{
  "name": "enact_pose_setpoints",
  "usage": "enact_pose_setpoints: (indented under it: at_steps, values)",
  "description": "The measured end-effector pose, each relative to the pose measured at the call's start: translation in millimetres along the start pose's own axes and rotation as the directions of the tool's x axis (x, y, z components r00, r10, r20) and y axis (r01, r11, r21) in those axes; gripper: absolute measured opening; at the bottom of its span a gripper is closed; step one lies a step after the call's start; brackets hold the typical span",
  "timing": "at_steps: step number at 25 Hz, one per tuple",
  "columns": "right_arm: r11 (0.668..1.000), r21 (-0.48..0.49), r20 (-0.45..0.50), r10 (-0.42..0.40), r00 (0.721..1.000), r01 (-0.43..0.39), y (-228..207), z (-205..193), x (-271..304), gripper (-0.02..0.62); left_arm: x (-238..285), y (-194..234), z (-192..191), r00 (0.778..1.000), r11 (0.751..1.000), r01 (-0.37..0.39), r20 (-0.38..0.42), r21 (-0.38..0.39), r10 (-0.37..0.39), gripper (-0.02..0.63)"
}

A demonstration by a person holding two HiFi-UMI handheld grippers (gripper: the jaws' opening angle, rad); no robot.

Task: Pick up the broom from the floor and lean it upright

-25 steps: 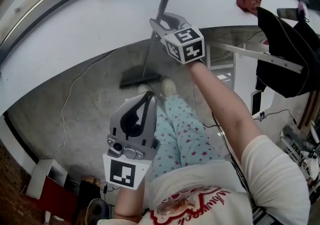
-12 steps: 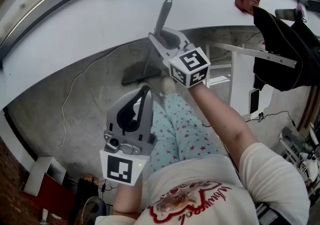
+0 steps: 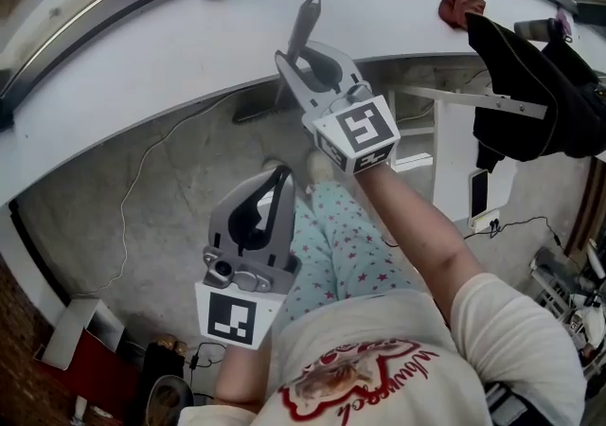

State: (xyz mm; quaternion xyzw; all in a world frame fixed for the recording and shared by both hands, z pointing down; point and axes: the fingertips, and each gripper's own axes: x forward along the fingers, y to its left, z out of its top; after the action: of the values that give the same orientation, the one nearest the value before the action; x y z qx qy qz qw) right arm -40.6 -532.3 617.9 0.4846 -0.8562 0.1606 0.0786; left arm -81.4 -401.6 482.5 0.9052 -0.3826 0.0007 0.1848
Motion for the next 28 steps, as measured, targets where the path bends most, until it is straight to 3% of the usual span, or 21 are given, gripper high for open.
enact_pose_setpoints:
  at_steps: [7, 12, 21, 28]
  values:
    - [0.996, -0.068, 0.038, 0.059, 0.998, -0.056, 9, 13, -12, 0.101, -5, -12, 7, 1.000, 1.000, 0.003, 0.012, 0.010, -0.003, 0.021]
    - [0.999, -0.054, 0.034, -0.008, 0.999, 0.010, -6, 6, -26, 0.101, -6, -18, 6, 1.000, 1.000, 0.007, 0.008, 0.011, -0.007, 0.021]
    - [0.994, -0.109, 0.028, -0.012, 1.000, 0.015, -15, 19, -40, 0.198, -7, -26, 15, 1.000, 0.999, 0.022, 0.010, 0.031, -0.023, 0.021]
    - [0.992, -0.124, -0.008, -0.001, 1.000, 0.000, -6, 15, -48, 0.225, -6, -30, 17, 0.999, 0.999, 0.041, -0.002, 0.032, -0.041, 0.021]
